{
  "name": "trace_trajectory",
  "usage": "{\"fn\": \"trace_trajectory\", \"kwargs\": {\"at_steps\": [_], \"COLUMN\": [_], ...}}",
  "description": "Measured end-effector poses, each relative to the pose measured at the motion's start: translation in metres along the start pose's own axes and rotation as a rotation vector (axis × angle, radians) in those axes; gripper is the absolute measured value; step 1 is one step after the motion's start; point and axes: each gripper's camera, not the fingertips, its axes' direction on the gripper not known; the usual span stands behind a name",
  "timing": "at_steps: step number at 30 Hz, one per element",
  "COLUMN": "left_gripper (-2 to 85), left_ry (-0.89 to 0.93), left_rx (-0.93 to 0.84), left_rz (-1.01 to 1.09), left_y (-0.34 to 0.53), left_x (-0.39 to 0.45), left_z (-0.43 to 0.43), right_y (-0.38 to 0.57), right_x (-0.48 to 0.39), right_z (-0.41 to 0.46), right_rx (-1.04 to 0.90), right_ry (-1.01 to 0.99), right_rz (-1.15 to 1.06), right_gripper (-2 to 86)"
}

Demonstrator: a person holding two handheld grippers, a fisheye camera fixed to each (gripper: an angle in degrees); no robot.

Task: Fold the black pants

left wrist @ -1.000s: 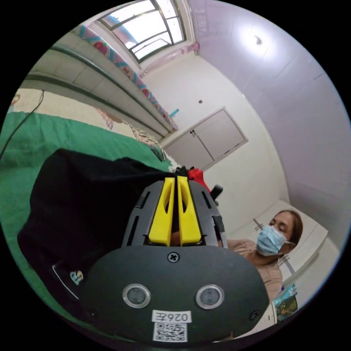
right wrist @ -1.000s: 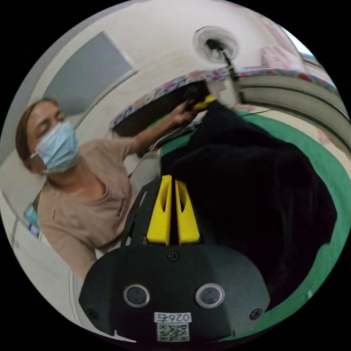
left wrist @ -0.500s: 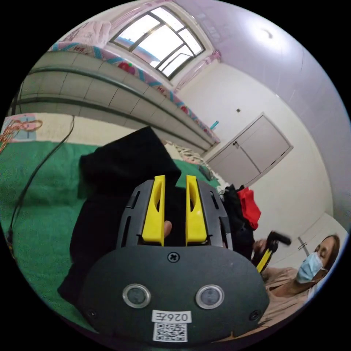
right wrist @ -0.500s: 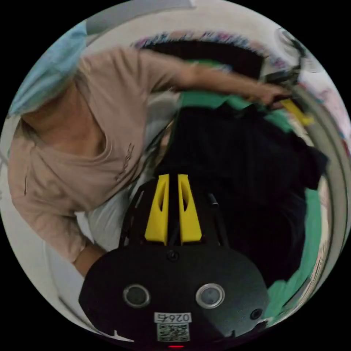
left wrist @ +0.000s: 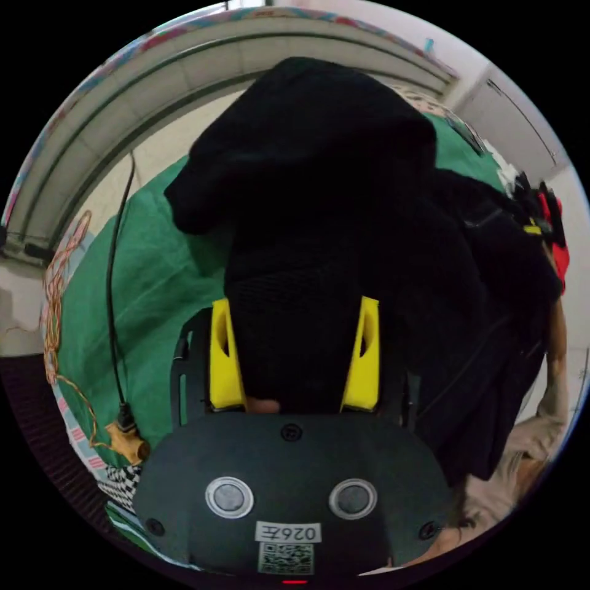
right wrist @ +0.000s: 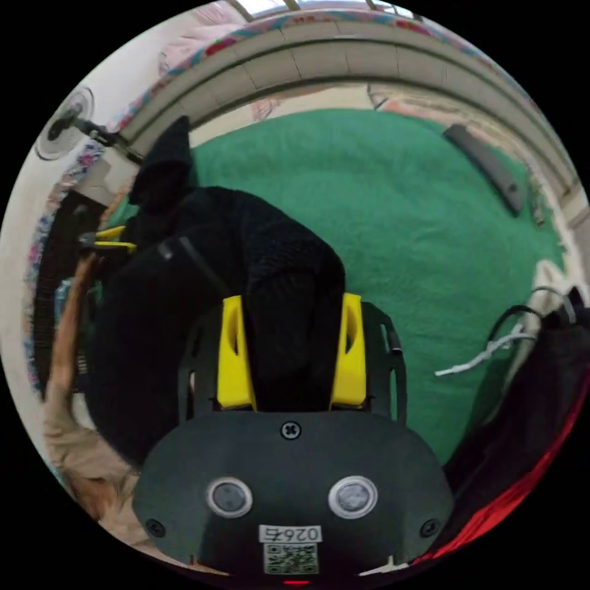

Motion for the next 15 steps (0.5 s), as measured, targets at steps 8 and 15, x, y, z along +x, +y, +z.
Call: {"fn": "trace_trajectory", "kwargs": {"at_steps": [8,15], "left_gripper": [6.6,10.9], "left_ry": [0.295,0.144], "left_rx": [0.456,0.522], "left_rz": [-0.029,-0.189], "left_y": [0.081,0.063], "left_x": [-0.023,-0.059], "left_z": [-0.062,-0.096], "right_y": [0.054,-0.065], "right_x": [-0.123,-0.062], "right_z": [-0.091,-0.115], "right_rx": [0.25,0.266], "right_ry": [0.542,0.629], "right_rz": [-0.469,-0.245], "right_gripper": [4.1,10.3]}}
